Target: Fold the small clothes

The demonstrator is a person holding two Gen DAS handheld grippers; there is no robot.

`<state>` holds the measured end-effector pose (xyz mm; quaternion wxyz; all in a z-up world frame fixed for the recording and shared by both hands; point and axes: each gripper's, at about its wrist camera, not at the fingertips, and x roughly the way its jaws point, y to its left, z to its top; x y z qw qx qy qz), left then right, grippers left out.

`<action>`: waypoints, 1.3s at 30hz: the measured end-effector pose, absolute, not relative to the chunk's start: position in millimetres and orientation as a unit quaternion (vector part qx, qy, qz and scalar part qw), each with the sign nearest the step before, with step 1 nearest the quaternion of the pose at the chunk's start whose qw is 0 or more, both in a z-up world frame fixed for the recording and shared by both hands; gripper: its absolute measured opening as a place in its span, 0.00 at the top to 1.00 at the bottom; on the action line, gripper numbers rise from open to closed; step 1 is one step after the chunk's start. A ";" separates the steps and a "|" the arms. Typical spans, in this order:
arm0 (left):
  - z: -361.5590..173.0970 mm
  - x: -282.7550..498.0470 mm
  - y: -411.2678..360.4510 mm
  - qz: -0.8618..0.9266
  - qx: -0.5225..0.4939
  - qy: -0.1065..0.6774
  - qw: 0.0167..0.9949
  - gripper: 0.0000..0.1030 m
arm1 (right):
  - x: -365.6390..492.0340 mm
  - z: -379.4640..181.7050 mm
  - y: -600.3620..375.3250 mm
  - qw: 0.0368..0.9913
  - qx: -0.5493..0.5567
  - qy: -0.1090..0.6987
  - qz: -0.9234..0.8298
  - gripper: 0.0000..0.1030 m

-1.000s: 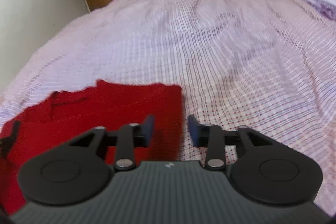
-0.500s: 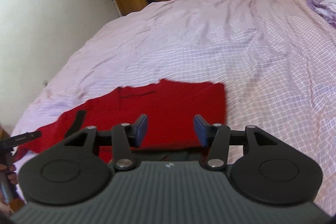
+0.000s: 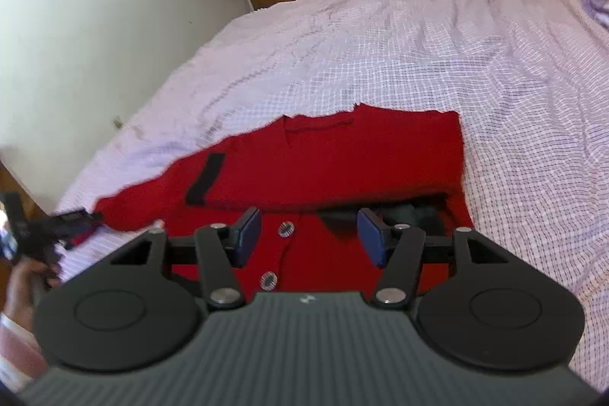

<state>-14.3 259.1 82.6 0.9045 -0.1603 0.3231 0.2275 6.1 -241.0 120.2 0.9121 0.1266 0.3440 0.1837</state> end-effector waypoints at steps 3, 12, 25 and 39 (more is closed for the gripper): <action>75.6 -16.4 270.6 0.240 -0.173 0.322 0.899 0.44 | -0.6 103.8 -231.0 0.914 0.121 0.348 0.171 0.43; 54.1 -1.3 299.5 0.261 -0.229 0.308 0.886 0.37 | -3.2 47.1 -212.8 0.909 0.107 0.388 0.111 0.43; 37.1 25.6 314.8 0.250 -0.235 0.272 0.899 0.74 | -2.4 24.4 -221.9 0.902 0.120 0.405 0.093 0.43; 129.2 29.3 259.0 0.144 -0.165 0.182 0.959 0.85 | 0.0 19.8 -230.7 0.907 0.147 0.384 0.097 0.43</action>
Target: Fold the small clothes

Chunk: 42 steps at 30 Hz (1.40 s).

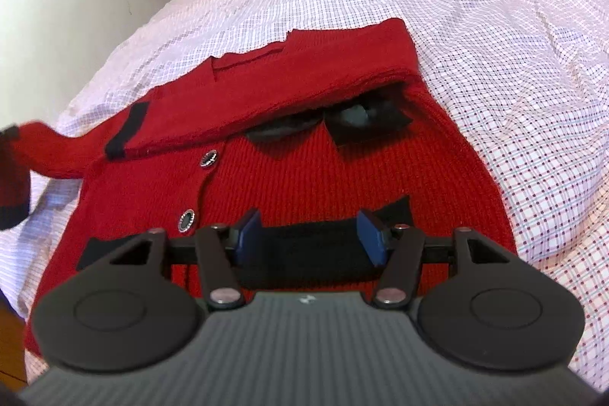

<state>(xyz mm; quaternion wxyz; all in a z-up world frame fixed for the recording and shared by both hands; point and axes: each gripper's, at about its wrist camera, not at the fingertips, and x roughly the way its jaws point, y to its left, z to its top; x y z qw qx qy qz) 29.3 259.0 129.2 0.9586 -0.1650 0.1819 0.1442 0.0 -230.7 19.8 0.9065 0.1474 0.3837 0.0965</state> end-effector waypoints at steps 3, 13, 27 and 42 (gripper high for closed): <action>148.3 35.0 237.0 0.114 -0.155 0.164 0.968 0.85 | -1.1 20.0 -232.8 0.907 0.152 0.380 0.097 0.43; 170.5 76.0 136.7 0.015 -0.138 0.164 0.977 0.85 | -4.3 19.3 -245.8 0.908 0.172 0.370 0.095 0.43; 77.3 141.3 -2.3 -0.063 -0.083 0.273 0.956 0.85 | -4.3 11.6 -265.2 0.904 0.204 0.361 0.104 0.43; 21.4 132.5 -20.7 -0.095 -0.027 0.352 0.931 0.69 | -0.1 4.9 -268.8 0.902 0.209 0.362 0.111 0.44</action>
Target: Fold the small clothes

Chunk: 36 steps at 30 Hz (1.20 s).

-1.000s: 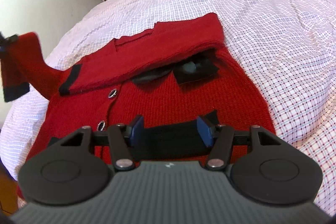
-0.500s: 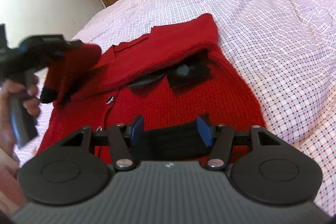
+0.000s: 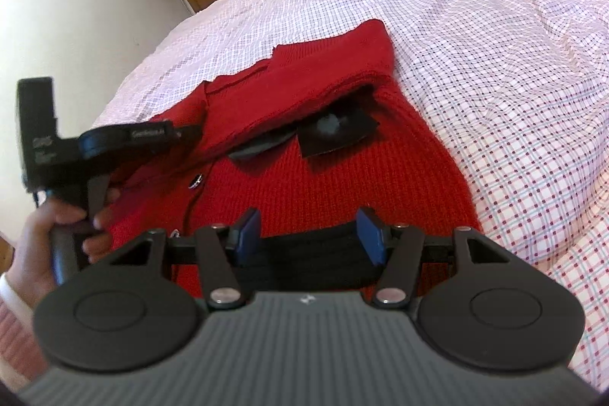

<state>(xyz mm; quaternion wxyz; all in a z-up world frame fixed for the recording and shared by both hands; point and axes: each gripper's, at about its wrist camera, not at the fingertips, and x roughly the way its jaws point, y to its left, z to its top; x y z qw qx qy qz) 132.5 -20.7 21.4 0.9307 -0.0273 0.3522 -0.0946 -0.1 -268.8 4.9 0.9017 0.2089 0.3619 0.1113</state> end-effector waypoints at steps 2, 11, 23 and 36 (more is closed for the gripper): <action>24.9 123.0 -15.8 -0.101 -0.031 0.357 0.928 0.59 | 0.9 5.5 -267.8 0.902 0.207 0.363 0.111 0.44; 42.7 69.7 31.2 -0.058 -0.043 0.381 0.922 0.52 | 14.6 21.0 -251.7 0.905 0.185 0.358 0.136 0.41; 45.6 37.4 92.5 0.020 -0.052 0.385 0.921 0.51 | 64.5 51.4 -162.7 0.908 0.070 0.344 0.226 0.42; 30.0 41.4 99.2 0.024 -0.077 0.400 0.913 0.51 | 110.6 45.8 -91.3 0.919 -0.042 0.326 0.216 0.43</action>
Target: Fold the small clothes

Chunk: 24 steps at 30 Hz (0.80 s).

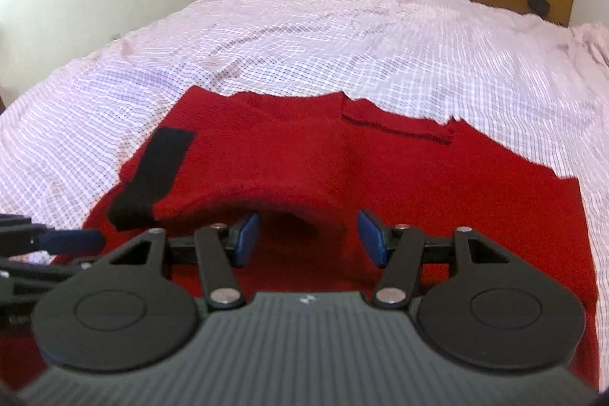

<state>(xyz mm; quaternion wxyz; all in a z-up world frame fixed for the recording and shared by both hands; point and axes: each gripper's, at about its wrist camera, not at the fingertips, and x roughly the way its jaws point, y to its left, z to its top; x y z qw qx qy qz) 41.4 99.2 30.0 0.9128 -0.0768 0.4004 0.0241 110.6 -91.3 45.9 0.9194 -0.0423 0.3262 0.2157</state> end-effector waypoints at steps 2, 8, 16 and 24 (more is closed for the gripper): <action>28.4 42.5 99.4 0.024 -0.078 0.401 0.913 0.51 | 111.9 46.9 -84.4 0.921 -0.044 0.319 0.219 0.43; 25.3 43.7 98.0 0.024 -0.071 0.403 0.912 0.51 | 117.5 45.9 -78.7 0.927 -0.038 0.305 0.215 0.42; 22.5 44.7 100.1 0.027 -0.080 0.403 0.911 0.51 | 109.5 57.9 -116.6 0.940 0.055 0.283 0.183 0.43; 19.8 46.4 99.0 0.033 -0.076 0.406 0.910 0.52 | 115.9 42.5 -198.2 0.934 0.162 0.310 0.076 0.42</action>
